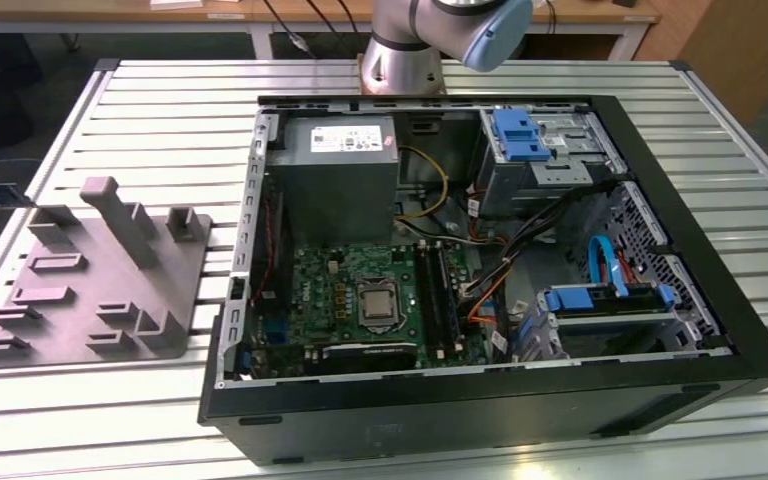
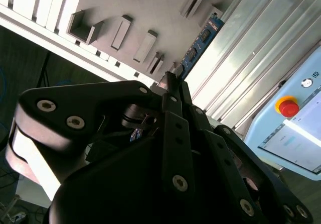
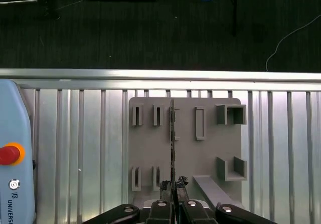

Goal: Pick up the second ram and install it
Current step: 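Pick up the second ram and move it above second insertion slot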

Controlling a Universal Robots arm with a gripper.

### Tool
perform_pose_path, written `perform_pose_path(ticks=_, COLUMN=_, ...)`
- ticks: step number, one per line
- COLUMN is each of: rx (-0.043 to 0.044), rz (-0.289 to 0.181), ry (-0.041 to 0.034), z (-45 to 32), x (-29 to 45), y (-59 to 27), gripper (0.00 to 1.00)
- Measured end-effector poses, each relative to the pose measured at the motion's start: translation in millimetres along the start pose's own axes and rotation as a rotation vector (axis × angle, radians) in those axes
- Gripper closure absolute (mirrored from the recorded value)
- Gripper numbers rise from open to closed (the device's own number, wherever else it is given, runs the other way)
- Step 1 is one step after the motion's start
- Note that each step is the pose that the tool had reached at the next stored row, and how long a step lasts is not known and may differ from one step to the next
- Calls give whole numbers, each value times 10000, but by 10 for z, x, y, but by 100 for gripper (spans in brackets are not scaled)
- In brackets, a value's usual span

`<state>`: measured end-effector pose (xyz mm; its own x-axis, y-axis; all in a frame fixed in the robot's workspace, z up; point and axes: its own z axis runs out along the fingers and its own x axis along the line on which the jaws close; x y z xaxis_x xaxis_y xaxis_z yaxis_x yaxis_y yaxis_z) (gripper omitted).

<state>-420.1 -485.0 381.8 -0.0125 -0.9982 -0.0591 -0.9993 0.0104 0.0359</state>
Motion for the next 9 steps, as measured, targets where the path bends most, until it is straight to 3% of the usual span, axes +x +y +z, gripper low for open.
perform_pose_path(ticks=5, rx=-3, rz=-1, ry=2, z=-3, x=0, y=-4, gripper=86)
perform_pose_path(ticks=9, rx=-3, rz=-1, ry=2, z=-5, x=-1, y=-83, gripper=86)
